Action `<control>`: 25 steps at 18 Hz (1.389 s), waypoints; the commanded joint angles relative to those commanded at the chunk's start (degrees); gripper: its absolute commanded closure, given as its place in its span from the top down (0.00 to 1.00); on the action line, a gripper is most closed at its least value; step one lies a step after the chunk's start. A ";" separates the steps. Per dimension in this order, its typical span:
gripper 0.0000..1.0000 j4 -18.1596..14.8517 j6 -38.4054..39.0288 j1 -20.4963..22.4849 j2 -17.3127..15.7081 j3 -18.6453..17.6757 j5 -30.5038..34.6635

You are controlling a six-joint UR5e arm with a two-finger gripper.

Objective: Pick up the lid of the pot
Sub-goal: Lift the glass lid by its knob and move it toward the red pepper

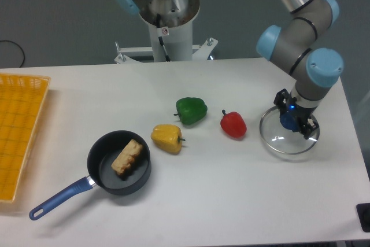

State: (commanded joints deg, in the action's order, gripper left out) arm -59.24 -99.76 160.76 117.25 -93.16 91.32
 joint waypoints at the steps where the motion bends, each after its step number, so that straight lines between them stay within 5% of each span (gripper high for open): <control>1: 0.62 -0.52 0.62 -0.53 -0.18 -0.18 -0.09; 15: 0.62 -5.01 9.85 -7.82 -3.43 0.09 -0.79; 25: 0.63 -6.41 9.85 -8.71 -4.31 0.17 -0.26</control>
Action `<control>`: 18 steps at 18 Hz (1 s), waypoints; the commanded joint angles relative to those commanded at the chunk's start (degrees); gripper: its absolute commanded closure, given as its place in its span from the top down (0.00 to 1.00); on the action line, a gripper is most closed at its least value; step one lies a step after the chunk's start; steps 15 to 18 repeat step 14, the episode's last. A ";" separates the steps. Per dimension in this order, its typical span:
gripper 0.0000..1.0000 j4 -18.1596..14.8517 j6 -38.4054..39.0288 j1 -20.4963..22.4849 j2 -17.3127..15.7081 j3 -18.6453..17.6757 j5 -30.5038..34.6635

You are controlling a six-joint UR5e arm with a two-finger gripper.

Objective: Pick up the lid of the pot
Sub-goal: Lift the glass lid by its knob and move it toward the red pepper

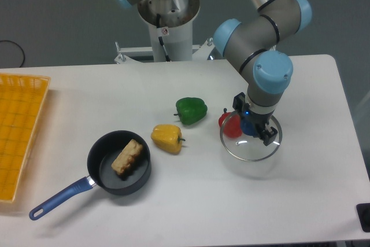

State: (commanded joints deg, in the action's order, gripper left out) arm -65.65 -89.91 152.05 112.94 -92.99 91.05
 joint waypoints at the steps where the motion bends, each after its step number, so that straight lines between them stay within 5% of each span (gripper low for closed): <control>1: 0.62 -0.61 0.00 0.00 0.00 0.17 0.00; 6: 0.63 -4.30 0.00 0.00 -0.97 1.67 0.09; 18: 0.63 -5.01 0.00 0.09 -1.06 1.85 0.09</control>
